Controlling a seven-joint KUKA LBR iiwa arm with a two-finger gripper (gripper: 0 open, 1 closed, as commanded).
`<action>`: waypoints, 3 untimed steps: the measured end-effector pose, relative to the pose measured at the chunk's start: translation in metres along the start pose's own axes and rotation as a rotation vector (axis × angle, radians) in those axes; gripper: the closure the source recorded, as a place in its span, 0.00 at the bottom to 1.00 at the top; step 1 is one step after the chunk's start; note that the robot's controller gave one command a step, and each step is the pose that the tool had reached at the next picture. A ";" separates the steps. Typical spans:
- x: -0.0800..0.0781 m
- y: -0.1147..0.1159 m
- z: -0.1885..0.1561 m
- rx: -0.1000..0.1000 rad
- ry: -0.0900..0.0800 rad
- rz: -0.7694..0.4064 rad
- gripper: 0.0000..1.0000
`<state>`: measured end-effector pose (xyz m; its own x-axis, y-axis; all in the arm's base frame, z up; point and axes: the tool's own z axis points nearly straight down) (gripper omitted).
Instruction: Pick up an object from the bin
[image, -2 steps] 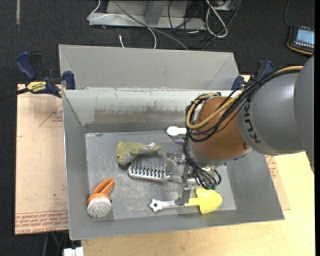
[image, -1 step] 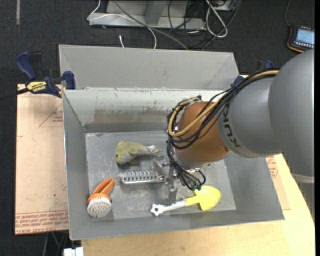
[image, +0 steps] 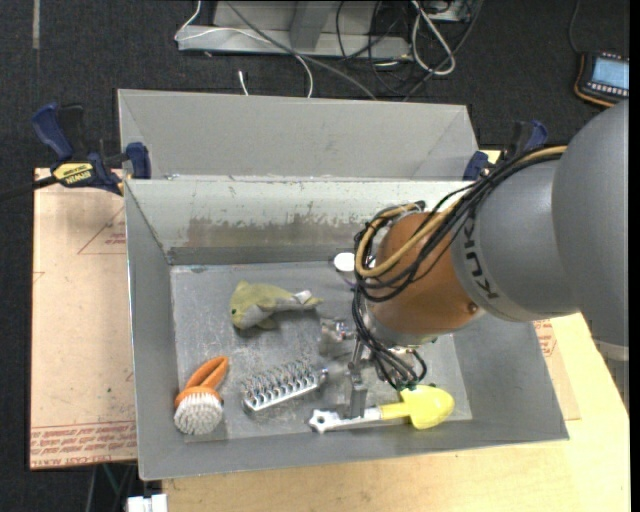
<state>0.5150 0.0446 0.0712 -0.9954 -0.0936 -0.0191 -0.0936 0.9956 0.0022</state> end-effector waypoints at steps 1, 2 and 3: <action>-0.028 0.033 0.002 -0.006 -0.006 -0.103 0.00; 0.020 0.008 0.000 0.000 -0.005 -0.327 0.00; -0.016 0.033 0.001 -0.007 -0.011 -0.141 1.00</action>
Offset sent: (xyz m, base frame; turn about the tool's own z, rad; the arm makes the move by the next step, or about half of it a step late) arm -0.0225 0.0067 -0.0012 -0.3323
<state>0.5281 0.0794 0.0709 -0.9721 -0.2324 -0.0302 -0.2327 0.9725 0.0061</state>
